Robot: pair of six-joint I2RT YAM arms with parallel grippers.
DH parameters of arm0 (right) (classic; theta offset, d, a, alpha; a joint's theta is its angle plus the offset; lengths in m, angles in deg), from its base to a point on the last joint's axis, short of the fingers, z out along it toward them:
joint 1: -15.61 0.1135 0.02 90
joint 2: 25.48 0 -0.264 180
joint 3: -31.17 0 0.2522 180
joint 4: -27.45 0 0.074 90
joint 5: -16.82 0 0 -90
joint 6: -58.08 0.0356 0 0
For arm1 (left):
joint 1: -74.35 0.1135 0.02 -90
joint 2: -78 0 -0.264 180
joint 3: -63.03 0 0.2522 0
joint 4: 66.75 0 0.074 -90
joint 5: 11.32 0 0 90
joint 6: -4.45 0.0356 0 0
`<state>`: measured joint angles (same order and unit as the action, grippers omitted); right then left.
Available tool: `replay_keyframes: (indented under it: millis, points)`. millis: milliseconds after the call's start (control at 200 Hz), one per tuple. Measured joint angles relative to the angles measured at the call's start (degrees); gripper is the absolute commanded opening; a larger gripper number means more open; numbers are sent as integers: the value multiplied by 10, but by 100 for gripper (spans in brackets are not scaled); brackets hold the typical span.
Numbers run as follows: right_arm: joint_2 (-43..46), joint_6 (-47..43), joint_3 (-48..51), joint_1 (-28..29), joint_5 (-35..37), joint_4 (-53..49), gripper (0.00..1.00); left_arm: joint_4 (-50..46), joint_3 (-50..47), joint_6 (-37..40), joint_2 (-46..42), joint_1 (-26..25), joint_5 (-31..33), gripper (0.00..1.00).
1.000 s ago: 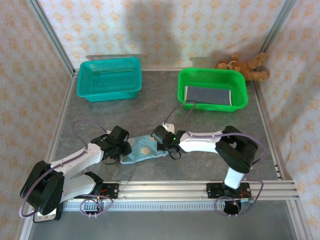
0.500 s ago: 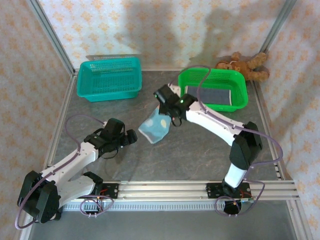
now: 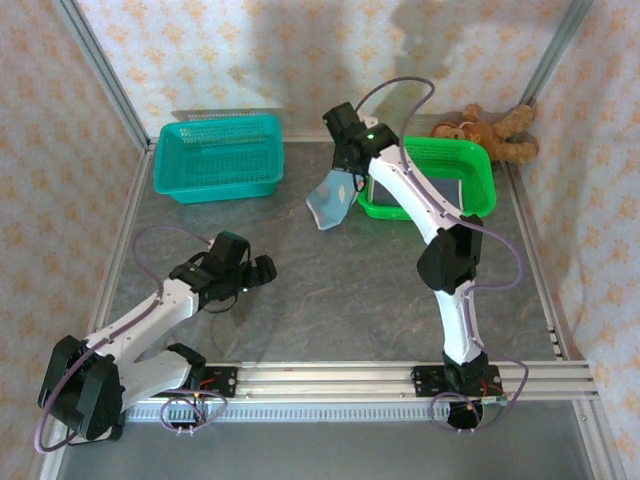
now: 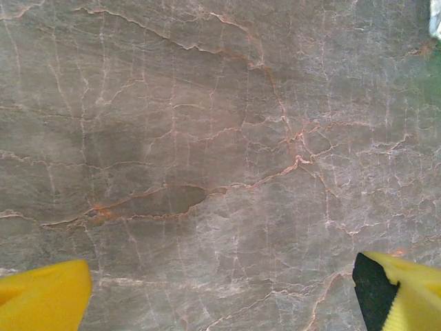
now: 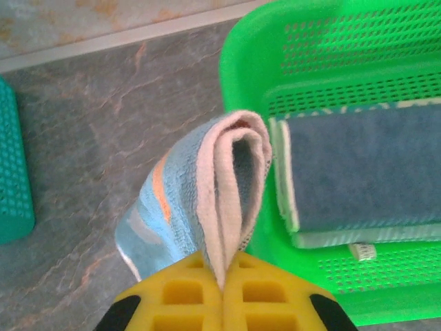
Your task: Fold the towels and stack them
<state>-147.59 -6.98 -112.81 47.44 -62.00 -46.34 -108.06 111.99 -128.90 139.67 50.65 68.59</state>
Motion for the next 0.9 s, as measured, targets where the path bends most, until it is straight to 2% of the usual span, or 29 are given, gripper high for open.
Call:
replay_keyframes:
  millis: [335, 626, 901]
  points:
    - [3, -4, -45, -78, -11, -49, 0, 2, 18, 0, 32, 8, -1, 98]
    - [23, -31, -40, -135, -20, -56, 0, 13, 37, 4, 61, 9, -9, 99]
    - [35, -47, 1, -161, -22, -44, 0, 15, 41, 4, 72, 9, -15, 99]
